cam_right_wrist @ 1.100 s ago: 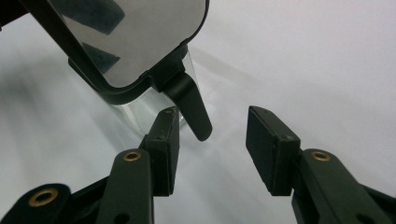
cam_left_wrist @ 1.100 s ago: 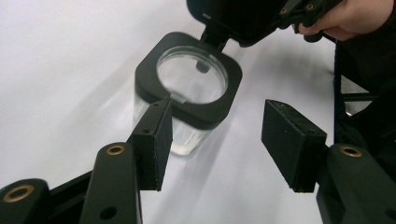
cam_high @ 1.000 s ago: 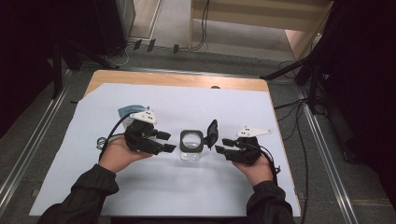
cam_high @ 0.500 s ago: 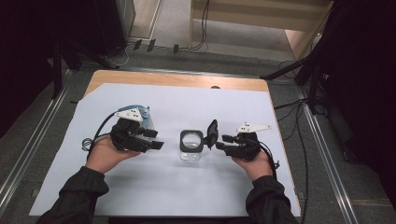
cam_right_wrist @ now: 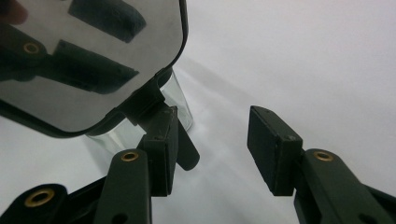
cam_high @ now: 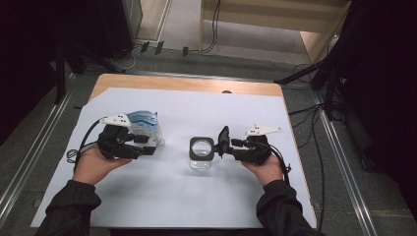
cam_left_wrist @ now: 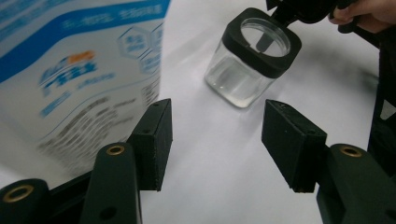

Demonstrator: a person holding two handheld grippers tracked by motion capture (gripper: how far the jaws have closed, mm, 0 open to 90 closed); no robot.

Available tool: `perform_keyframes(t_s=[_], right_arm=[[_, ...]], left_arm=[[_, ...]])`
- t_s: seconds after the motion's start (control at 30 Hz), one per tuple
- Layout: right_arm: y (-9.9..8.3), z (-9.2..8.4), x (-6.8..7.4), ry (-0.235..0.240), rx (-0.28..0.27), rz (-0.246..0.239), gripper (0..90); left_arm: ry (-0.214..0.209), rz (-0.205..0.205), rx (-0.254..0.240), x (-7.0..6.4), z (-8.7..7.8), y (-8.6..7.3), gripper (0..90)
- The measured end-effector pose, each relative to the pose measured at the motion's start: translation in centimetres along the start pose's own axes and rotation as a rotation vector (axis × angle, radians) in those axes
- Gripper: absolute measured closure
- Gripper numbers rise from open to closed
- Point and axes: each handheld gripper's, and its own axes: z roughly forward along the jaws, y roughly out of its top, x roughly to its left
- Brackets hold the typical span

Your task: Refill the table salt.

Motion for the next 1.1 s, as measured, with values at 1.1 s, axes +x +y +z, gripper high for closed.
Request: perform_keyframes(t_s=[1.1], right_arm=[[-1.0, -1.6, 0.0, -0.037, -0.004, 0.027, 54.4]], left_arm=[[0.040, -0.090, -0.030, 5.5, -1.8, 0.6, 60.0]])
